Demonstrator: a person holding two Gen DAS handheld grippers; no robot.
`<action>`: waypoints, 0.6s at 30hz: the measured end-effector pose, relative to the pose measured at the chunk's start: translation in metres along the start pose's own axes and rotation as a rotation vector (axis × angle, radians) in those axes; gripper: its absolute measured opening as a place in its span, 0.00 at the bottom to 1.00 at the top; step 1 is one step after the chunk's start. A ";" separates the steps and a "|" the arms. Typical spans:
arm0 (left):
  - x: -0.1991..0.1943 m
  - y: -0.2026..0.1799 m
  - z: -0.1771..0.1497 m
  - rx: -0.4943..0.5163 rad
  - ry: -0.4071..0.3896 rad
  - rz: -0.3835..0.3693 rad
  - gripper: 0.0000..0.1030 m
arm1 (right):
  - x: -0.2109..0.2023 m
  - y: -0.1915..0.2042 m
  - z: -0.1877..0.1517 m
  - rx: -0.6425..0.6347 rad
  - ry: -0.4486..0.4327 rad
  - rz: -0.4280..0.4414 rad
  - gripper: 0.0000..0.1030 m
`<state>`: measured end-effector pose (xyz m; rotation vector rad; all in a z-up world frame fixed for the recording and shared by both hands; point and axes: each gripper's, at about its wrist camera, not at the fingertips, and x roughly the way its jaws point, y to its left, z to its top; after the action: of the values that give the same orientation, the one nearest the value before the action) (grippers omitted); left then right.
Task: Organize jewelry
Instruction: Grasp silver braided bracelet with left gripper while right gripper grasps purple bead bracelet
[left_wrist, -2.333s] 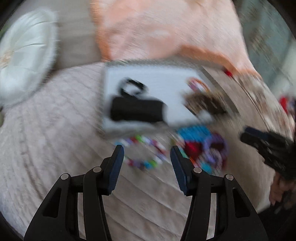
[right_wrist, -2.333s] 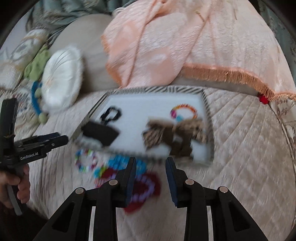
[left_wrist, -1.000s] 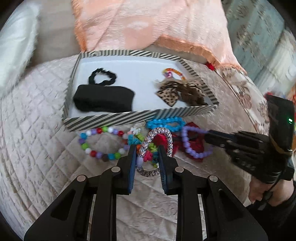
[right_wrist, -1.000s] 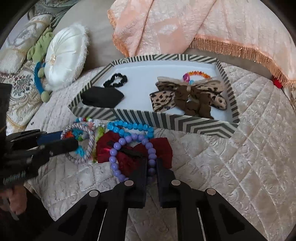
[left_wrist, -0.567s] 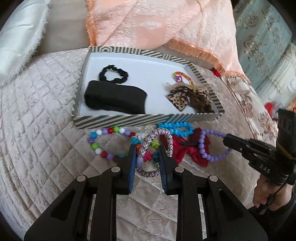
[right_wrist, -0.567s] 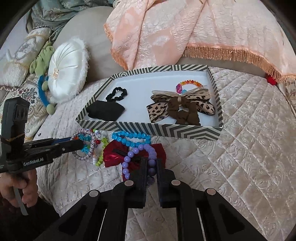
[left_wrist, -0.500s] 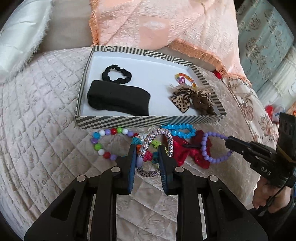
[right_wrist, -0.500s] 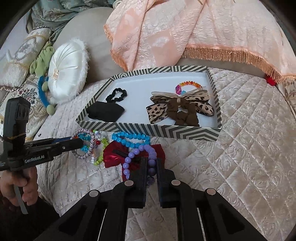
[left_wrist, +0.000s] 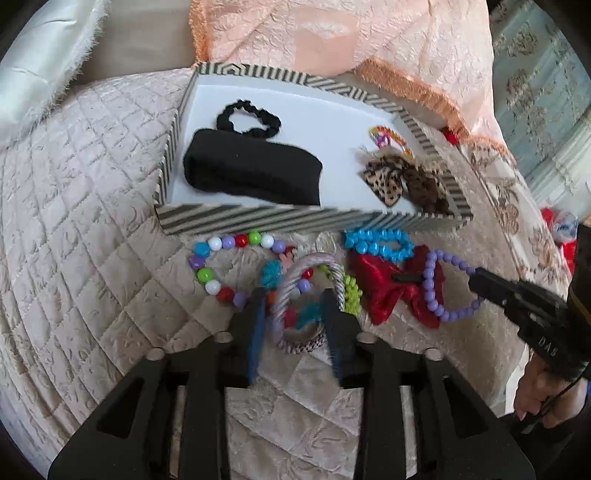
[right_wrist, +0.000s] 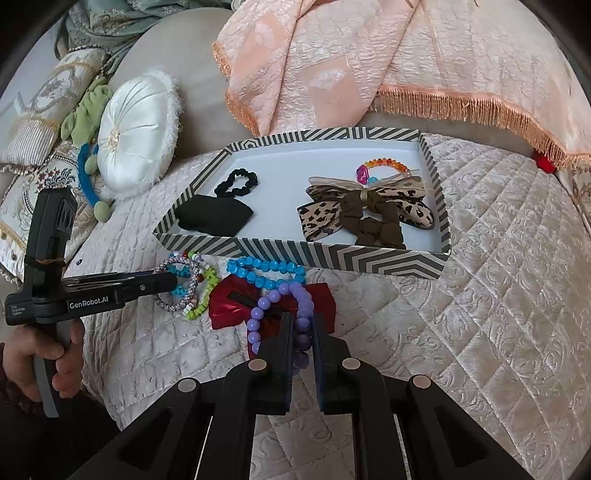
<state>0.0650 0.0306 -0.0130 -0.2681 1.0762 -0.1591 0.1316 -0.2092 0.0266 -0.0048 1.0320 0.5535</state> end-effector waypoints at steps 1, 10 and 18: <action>0.000 -0.001 -0.002 0.013 0.000 0.014 0.35 | 0.001 0.000 0.000 -0.002 0.002 -0.001 0.08; 0.002 -0.009 -0.020 0.100 0.032 0.092 0.35 | 0.004 0.002 0.000 -0.008 0.011 -0.002 0.08; -0.018 0.001 -0.020 0.089 -0.008 0.138 0.11 | 0.004 0.002 0.000 -0.011 0.014 -0.004 0.08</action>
<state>0.0388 0.0332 -0.0064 -0.1135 1.0735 -0.0815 0.1324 -0.2059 0.0238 -0.0206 1.0424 0.5560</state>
